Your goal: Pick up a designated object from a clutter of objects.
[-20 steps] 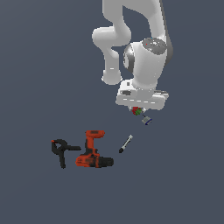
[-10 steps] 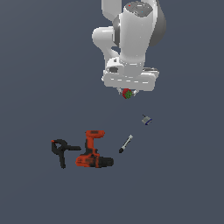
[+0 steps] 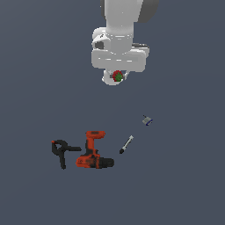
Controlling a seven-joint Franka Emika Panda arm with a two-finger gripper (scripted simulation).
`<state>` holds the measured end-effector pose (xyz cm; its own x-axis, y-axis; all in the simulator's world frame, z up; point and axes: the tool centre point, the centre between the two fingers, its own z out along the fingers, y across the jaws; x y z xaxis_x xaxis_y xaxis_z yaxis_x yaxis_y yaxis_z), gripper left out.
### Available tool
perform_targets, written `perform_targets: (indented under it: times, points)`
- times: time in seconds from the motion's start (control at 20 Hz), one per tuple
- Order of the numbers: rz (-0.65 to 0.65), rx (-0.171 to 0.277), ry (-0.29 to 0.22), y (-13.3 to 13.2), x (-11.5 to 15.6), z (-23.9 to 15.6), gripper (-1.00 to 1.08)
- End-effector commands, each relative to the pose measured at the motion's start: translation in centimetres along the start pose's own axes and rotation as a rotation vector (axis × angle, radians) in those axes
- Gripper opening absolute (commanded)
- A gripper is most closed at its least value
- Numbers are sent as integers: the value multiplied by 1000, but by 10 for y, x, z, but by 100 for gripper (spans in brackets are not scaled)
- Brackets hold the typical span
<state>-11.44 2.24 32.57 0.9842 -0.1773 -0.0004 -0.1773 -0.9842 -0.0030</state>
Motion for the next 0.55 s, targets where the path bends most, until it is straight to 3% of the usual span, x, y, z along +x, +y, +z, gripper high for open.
perform_targets:
  times: [0.0,0.5]
  points:
    - [0,-1,0,10,-5,-13,-100]
    - [0,-2,0,27,-12,-35,-100]
